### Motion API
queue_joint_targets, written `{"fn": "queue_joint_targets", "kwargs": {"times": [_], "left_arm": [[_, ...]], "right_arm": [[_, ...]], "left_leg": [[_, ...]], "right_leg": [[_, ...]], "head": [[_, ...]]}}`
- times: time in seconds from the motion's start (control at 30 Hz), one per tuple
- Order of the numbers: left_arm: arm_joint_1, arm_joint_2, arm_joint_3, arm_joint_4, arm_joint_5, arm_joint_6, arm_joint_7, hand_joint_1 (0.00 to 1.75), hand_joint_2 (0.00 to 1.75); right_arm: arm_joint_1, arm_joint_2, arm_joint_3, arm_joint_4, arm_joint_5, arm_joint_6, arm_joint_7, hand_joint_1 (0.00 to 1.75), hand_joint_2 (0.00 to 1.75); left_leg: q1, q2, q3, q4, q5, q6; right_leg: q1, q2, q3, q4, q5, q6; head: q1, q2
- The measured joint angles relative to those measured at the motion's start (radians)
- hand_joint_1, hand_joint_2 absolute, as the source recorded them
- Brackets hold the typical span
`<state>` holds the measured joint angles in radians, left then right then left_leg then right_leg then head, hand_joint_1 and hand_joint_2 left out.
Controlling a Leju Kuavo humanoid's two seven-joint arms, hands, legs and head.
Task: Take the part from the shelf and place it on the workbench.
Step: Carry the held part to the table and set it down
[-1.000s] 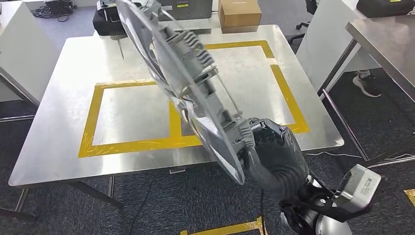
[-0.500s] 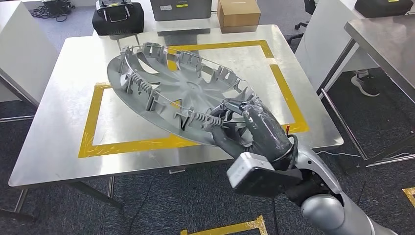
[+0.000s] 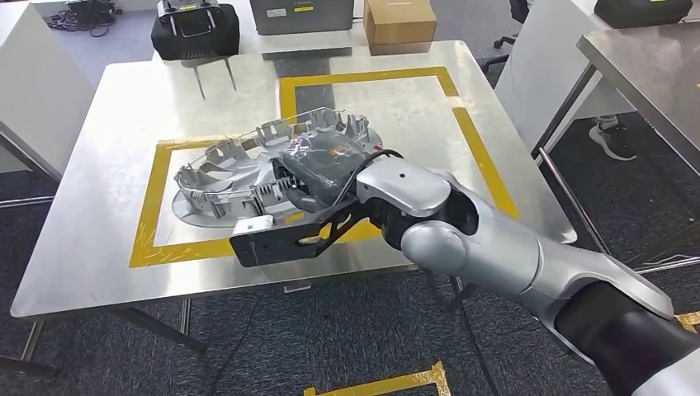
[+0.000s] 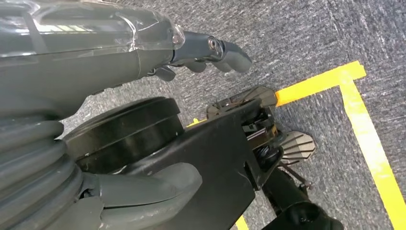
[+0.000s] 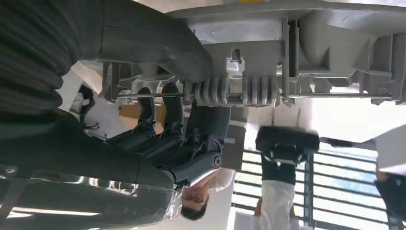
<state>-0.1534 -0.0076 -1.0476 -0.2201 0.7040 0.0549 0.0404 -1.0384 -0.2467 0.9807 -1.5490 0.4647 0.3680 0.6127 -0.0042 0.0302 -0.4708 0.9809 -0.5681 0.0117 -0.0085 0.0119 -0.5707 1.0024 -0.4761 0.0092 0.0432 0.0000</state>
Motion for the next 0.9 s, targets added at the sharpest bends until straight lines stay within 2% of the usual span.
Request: {"fn": "queue_joint_targets", "kwargs": {"times": [0.13,0.3,0.47,0.67,0.9], "left_arm": [[-0.005,-0.005,-0.008,0.000,-0.008,-0.008,0.004,0.00,1.75],[-0.014,-0.012,-0.015,0.000,-0.016,-0.017,0.012,0.00,1.75],[-0.014,-0.014,-0.018,0.000,-0.017,-0.018,0.013,0.00,1.75],[-0.013,-0.014,-0.028,0.000,-0.024,-0.028,0.013,0.00,1.75],[0.001,-0.012,-0.032,0.001,-0.026,-0.031,0.018,0.00,1.75]], "right_arm": [[-0.056,0.052,0.076,0.155,0.062,0.052,-0.010,1.75,1.75],[-0.097,0.142,0.132,0.442,0.142,0.023,-0.082,1.75,1.75],[-0.118,0.199,0.167,0.624,0.157,0.017,-0.093,1.75,1.75],[-0.125,0.225,0.185,0.765,0.165,0.010,-0.051,1.75,1.75],[-0.129,0.209,0.171,0.913,0.136,-0.091,0.008,1.75,1.75]], "left_leg": [[0.000,-0.001,-0.001,0.000,0.000,0.000],[0.000,-0.005,0.000,0.000,0.000,0.000],[0.000,-0.013,0.001,0.001,0.000,0.000],[-0.001,-0.025,0.001,0.001,0.001,0.000],[-0.004,-0.036,0.000,0.002,0.003,0.002]], "right_leg": [[0.000,0.000,0.000,0.000,0.000,0.000],[0.000,-0.001,0.000,-0.001,0.001,0.000],[0.000,-0.004,0.000,-0.002,0.001,0.000],[0.000,-0.009,0.001,-0.002,0.001,0.000],[-0.001,-0.016,0.001,-0.003,0.001,0.000]], "head": [[0.001,0.000],[0.001,0.000],[0.002,0.000],[0.002,0.000],[0.002,0.000]]}}
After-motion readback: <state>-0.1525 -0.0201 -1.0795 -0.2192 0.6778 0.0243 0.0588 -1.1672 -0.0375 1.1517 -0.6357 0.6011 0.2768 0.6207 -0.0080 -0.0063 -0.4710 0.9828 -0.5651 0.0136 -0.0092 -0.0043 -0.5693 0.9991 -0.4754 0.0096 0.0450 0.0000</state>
